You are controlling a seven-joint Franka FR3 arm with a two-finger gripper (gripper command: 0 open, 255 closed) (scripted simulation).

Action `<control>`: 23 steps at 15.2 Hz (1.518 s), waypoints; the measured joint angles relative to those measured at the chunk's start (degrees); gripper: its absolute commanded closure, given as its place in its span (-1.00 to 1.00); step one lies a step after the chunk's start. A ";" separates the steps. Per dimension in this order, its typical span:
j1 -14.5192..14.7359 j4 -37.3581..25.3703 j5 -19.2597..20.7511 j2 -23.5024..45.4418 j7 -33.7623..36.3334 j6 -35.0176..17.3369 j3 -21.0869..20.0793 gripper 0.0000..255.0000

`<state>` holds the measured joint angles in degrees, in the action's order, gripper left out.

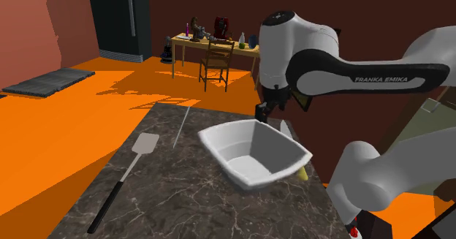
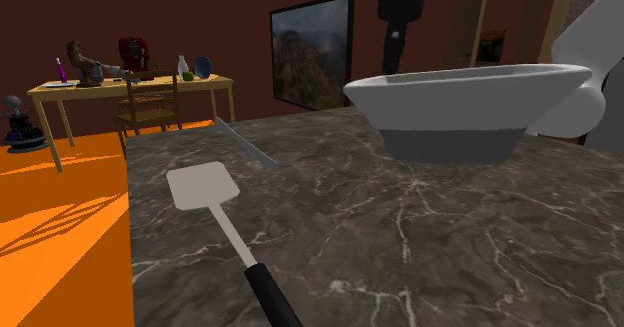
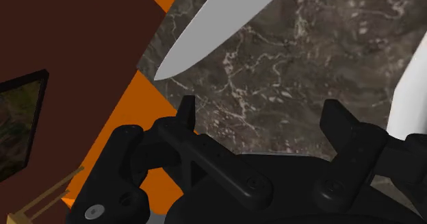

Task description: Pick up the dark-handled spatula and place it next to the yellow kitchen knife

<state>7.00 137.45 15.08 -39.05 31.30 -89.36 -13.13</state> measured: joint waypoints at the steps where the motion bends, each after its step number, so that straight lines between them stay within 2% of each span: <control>1: 0.88 -0.23 2.61 0.79 2.54 -0.19 -0.70 -1.00; 4: 5.09 -1.48 8.90 3.80 10.86 -0.99 -1.11 -1.00; 6: 5.15 -1.56 9.12 3.78 11.03 -0.99 -1.06 -1.00; 9: 5.44 -3.03 9.78 5.98 15.07 -1.31 -2.21 -1.00; 15: 8.93 -8.08 10.40 14.08 26.72 -2.96 -2.96 -1.00; 18: 11.17 -11.99 3.78 18.60 32.49 -3.36 -3.08 -1.00; 19: 11.64 -13.64 1.74 20.95 34.75 -3.98 -3.46 -1.00; 20: 12.05 -14.61 1.44 22.14 36.39 -4.20 -3.63 -1.00; 23: 13.11 -18.85 -5.32 27.57 41.84 -5.63 -4.87 -1.00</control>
<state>20.11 118.60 9.75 -11.49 73.13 -95.00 -18.00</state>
